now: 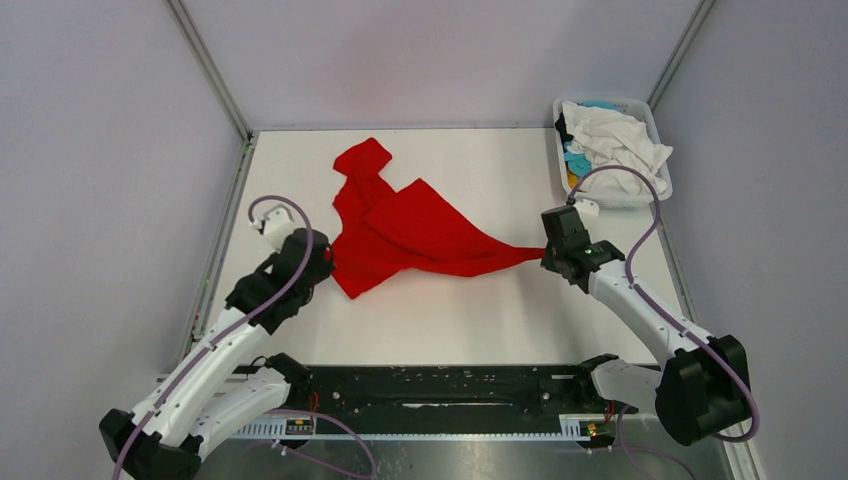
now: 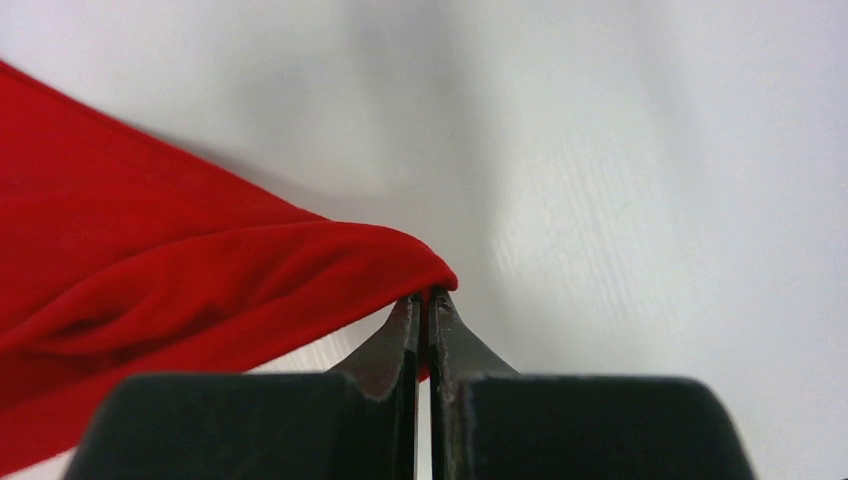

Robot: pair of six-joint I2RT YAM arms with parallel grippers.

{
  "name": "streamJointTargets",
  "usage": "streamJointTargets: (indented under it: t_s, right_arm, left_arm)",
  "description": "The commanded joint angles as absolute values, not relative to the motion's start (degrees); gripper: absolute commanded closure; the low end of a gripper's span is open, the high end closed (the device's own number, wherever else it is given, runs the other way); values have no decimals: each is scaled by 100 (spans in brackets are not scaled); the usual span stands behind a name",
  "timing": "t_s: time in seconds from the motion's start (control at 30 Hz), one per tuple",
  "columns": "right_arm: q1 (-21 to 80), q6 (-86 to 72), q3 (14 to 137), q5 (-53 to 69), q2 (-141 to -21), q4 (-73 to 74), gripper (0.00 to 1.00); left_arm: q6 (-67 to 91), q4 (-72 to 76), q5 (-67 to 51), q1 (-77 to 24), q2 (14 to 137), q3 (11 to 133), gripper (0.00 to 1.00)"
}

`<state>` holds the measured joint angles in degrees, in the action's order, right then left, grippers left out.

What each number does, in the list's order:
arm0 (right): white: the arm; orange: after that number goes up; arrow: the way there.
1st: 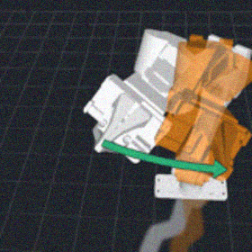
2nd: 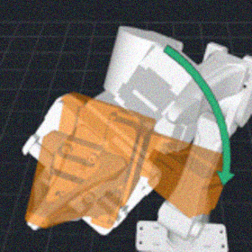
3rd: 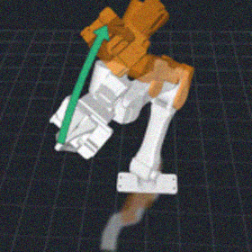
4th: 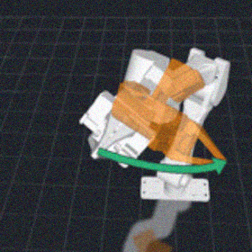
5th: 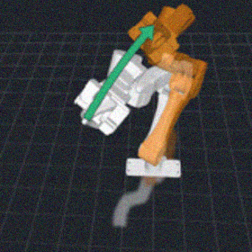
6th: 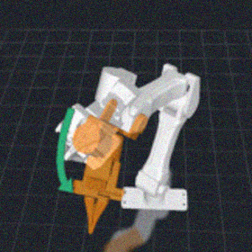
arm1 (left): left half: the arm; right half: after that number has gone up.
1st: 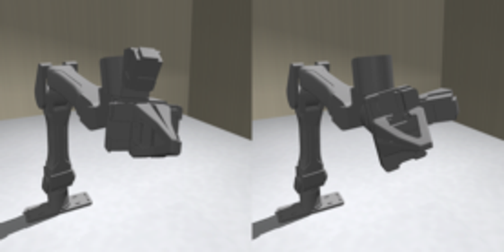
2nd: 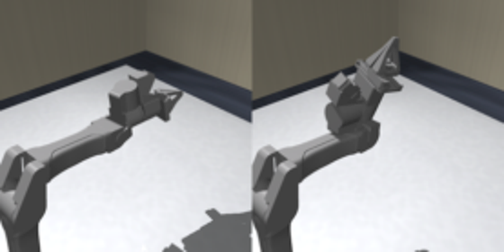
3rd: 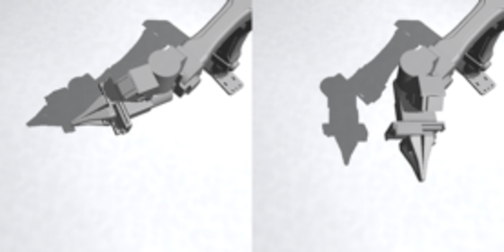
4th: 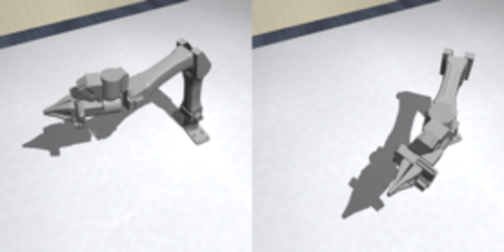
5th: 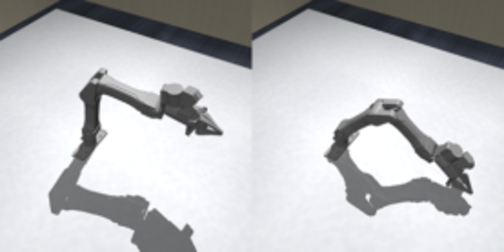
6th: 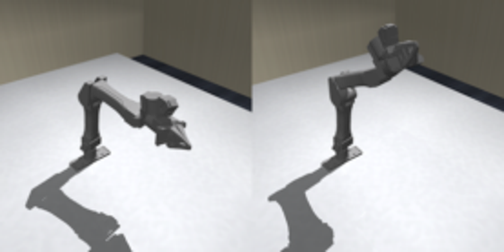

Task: Fold and stack the t-shirts
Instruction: Flatten out the tshirt

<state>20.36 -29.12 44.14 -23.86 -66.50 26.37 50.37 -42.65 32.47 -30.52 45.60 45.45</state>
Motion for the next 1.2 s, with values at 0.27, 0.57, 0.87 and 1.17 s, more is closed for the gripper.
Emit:
streamJointTargets:
  t_s: [0.27, 0.57, 0.87, 1.17]
  right_arm:
    - [1890, -1313, 6914, -2291, -5103, 2553, 100]
    - [1891, -760, 8321, -700, -3937, 2912, 100]
    - [1889, -656, 10086, 1572, -3819, 3525, 100]
    - [1885, -604, 10551, 1378, -3955, 3560, 100]
  left_arm:
    - [2862, -2578, 2883, -2874, 4187, 7656, 100]
    - [1742, -2863, 1589, -2874, 4291, 9963, 100]
    - [1452, -3286, 58, -2861, 4737, 11968, 100]
    - [1189, -3215, 545, -2861, 5405, 12812, 100]
